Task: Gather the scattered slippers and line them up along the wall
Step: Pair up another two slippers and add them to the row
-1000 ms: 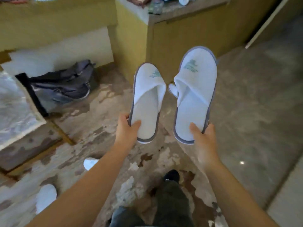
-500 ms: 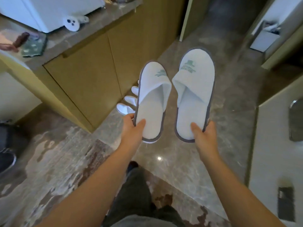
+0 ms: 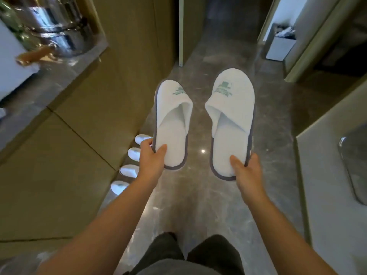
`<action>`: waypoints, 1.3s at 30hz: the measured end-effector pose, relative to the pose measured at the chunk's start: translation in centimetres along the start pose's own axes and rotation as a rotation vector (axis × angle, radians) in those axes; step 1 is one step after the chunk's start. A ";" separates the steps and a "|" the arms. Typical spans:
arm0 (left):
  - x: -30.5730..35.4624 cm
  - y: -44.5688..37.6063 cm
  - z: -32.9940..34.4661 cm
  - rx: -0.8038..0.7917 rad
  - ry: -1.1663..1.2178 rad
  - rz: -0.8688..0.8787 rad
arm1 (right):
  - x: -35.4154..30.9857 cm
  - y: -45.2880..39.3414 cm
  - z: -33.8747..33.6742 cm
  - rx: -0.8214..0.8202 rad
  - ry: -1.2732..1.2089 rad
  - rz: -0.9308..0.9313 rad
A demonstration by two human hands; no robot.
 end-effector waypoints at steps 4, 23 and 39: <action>1.4 -7.0 5.9 -0.021 0.001 -0.022 | -1.1 -9.0 1.1 -0.029 0.016 0.027; 2.8 -34.7 23.2 0.458 0.033 -0.378 | -4.3 -50.8 18.2 -0.525 0.327 -0.049; -6.6 -57.9 21.8 0.767 0.228 -0.541 | 0.4 -67.4 45.2 -0.913 0.471 -0.067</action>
Point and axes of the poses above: each hand's wrist, its own y-axis away from the middle knuckle, its own z-axis out of the palm, x = y × z, the point moved 4 cm from there along -y, towards the middle knuckle, and after that the axes turned 2 degrees about y, right-handed, at the moved point
